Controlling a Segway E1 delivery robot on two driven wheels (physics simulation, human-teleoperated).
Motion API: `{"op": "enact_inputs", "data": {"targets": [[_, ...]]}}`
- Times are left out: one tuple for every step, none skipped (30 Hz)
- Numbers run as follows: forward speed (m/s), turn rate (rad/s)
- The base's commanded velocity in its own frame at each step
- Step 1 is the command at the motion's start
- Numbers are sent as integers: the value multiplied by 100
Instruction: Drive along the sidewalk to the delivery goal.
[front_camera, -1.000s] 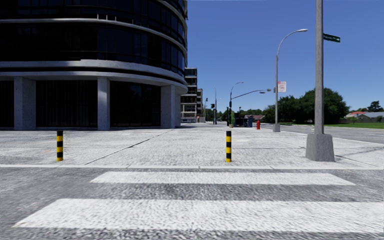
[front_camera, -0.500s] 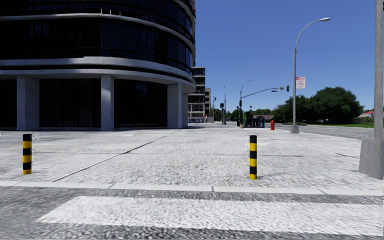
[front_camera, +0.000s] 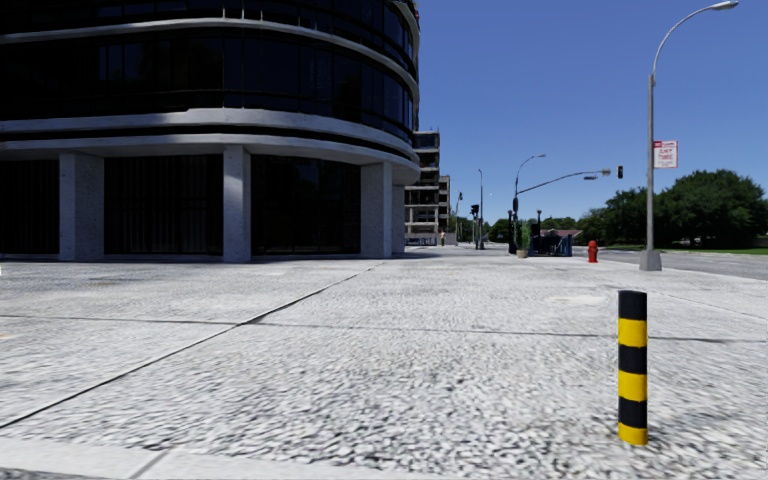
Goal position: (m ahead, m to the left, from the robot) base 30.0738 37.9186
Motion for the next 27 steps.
{"op": "enact_inputs", "data": {"targets": [[200, 28], [200, 28], [200, 28], [200, 0], [200, 0], [200, 0], [200, 0], [200, 0], [200, 0], [200, 0], [200, 0], [200, 0], [200, 0], [200, 0], [200, 0], [200, 0], [200, 0], [200, 0], [200, 0], [200, 0], [200, 0], [200, 0], [200, 0], [200, 0], [200, 0], [200, 0], [200, 0]]}}
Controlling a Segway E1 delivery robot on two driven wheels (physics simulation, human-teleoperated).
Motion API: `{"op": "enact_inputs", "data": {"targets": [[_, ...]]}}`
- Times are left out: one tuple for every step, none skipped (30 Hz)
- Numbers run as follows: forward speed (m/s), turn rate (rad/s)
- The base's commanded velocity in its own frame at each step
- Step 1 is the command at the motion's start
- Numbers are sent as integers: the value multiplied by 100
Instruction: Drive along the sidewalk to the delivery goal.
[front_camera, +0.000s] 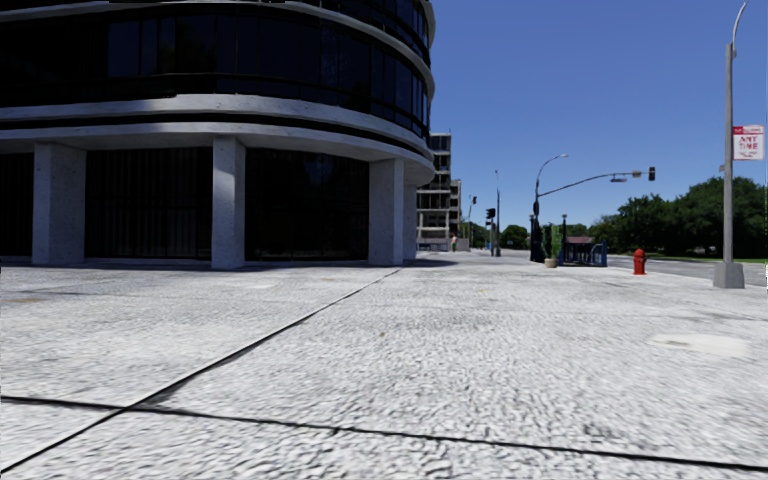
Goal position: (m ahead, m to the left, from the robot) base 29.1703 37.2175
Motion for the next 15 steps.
{"op": "enact_inputs", "data": {"targets": [[200, 0], [200, 0], [200, 0], [200, 0], [200, 0], [200, 0], [200, 0], [200, 0], [200, 0], [200, 0], [200, -10], [200, -19], [200, -19], [200, -23], [200, -23]]}}
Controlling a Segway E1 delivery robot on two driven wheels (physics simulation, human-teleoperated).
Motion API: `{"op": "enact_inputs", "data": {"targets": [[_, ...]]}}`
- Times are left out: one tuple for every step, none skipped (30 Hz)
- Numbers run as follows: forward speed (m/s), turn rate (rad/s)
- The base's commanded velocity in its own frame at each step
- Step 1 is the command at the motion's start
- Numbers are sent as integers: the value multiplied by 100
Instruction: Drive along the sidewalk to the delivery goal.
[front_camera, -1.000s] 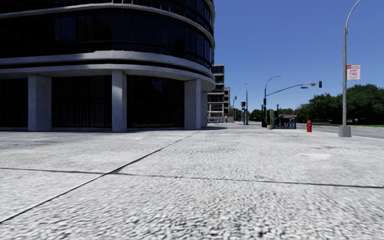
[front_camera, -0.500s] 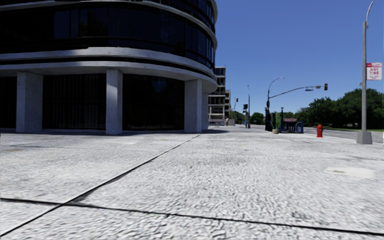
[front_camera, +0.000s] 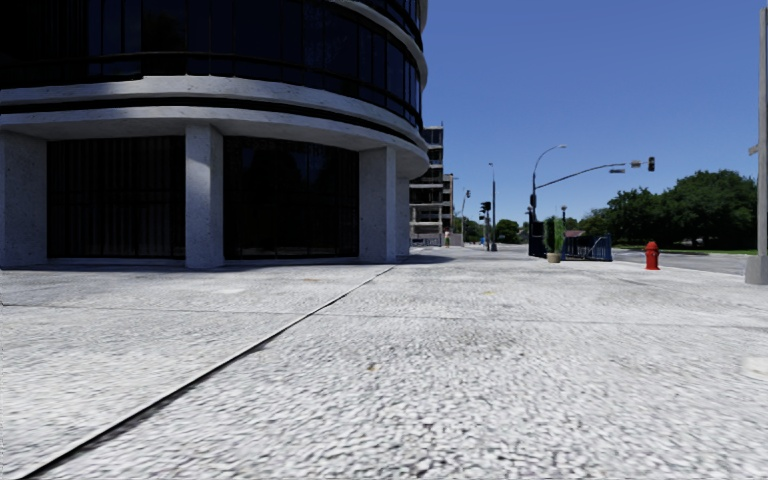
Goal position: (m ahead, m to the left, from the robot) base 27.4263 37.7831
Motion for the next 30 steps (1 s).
{"op": "enact_inputs", "data": {"targets": [[200, -23], [200, -23], [200, -23], [200, -23], [200, -23], [200, -23], [200, -23], [200, -23], [200, -23], [200, -23], [200, -23], [200, -23], [200, -23], [200, -23], [200, -23], [200, -23], [200, -23], [200, -23], [200, -23], [200, -23], [200, -23], [200, -23], [200, -23], [200, -23], [200, 0], [200, 0], [200, 0], [200, 0], [200, 0], [200, 0]]}}
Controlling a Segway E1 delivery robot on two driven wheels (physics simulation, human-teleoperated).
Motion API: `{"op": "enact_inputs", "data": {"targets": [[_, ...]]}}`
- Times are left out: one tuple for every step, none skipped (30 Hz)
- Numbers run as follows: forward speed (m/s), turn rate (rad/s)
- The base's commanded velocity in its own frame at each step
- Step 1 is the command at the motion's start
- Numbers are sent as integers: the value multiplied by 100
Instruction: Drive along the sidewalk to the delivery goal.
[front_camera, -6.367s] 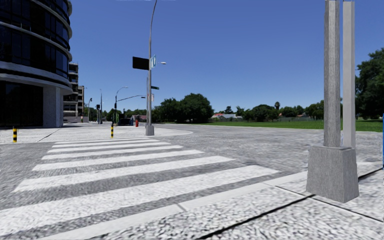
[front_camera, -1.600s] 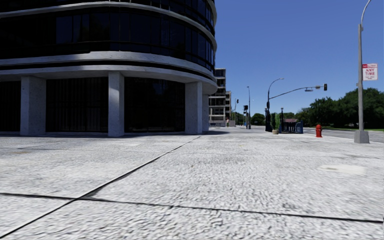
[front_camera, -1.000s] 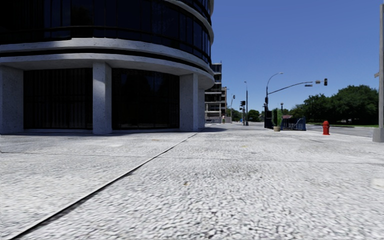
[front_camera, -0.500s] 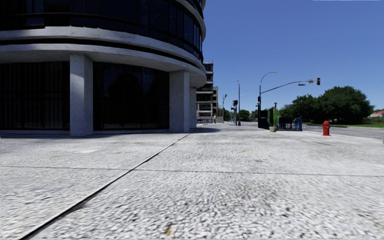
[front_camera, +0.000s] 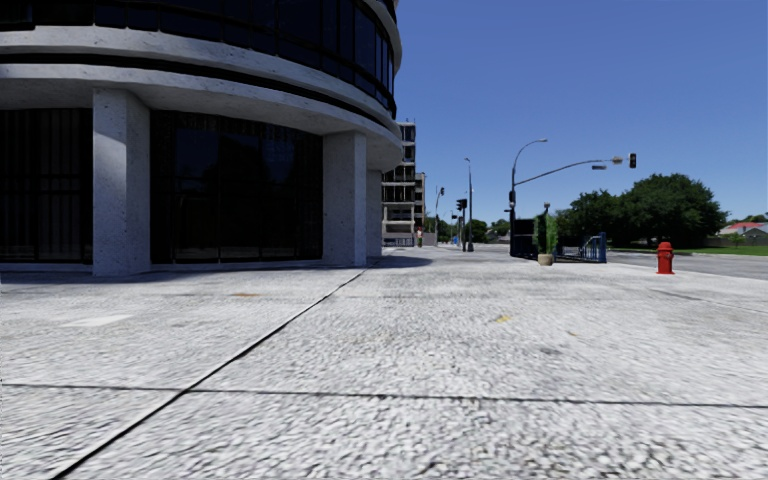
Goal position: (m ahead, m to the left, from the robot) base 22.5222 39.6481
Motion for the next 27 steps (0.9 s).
{"op": "enact_inputs", "data": {"targets": [[200, 0], [200, 0], [200, 0], [200, 0], [200, 0], [200, 0], [200, 0], [200, 0], [200, 0], [200, 0], [200, 0], [200, 0], [200, 0], [200, 0], [200, 0], [200, 0], [200, 0], [200, 0], [200, 0], [200, 0], [200, 0], [200, 0], [200, 0], [200, 0], [200, 0], [200, 0], [200, 0]]}}
